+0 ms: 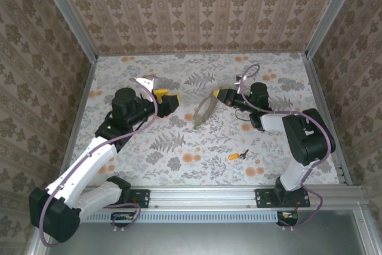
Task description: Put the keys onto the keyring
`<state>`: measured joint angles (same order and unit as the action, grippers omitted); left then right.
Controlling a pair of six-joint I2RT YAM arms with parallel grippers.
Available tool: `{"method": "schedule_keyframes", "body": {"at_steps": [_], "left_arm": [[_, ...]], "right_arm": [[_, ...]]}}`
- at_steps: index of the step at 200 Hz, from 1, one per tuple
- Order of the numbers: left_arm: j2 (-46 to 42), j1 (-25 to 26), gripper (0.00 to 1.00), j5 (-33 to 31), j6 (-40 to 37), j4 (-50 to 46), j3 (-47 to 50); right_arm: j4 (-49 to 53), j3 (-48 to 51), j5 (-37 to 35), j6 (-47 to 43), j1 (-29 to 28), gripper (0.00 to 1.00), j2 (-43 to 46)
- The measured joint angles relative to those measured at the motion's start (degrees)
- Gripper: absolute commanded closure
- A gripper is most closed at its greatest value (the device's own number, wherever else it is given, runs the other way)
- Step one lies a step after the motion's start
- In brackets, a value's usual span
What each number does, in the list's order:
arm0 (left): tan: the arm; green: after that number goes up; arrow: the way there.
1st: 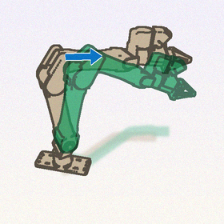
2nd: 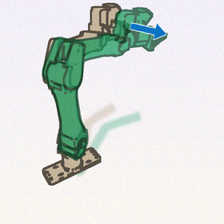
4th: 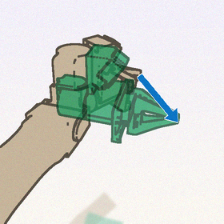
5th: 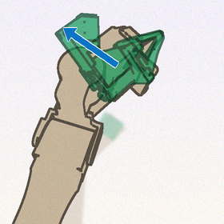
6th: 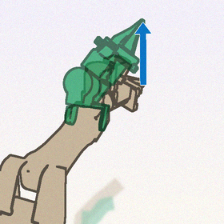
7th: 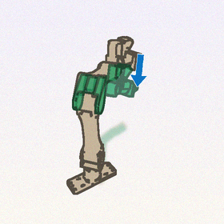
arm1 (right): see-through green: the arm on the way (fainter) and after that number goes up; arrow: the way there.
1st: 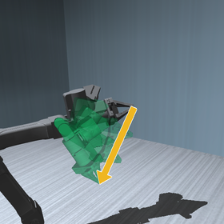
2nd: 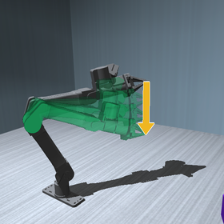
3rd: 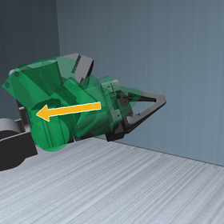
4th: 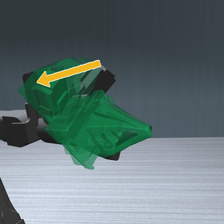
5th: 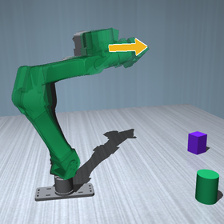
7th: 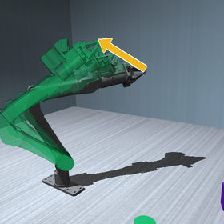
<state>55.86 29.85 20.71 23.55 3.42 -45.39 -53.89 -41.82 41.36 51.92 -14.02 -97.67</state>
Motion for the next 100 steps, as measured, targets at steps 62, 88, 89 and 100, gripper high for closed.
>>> {"method": "schedule_keyframes", "body": {"at_steps": [62,88,89,100], "left_arm": [[7.6,-0.3,0.31,0.9,2.6,6.3,-7.2],[12.8,-0.7,0.34,2.5,4.0,11.1,-12.3],[13.0,-0.7,0.34,2.6,4.1,11.2,-12.4],[15.2,-1.0,0.37,3.7,4.9,13.6,-14.2]], "right_arm": [[-8.4,-4.8,1.1,6.0,0.1,1.0,10.2],[-11.1,-9.1,1.3,7.4,0.2,1.0,12.5],[-11.2,-9.2,1.3,7.5,0.2,1.0,12.5],[-12.9,-11.1,1.3,8.4,0.2,1.0,12.8]]}}
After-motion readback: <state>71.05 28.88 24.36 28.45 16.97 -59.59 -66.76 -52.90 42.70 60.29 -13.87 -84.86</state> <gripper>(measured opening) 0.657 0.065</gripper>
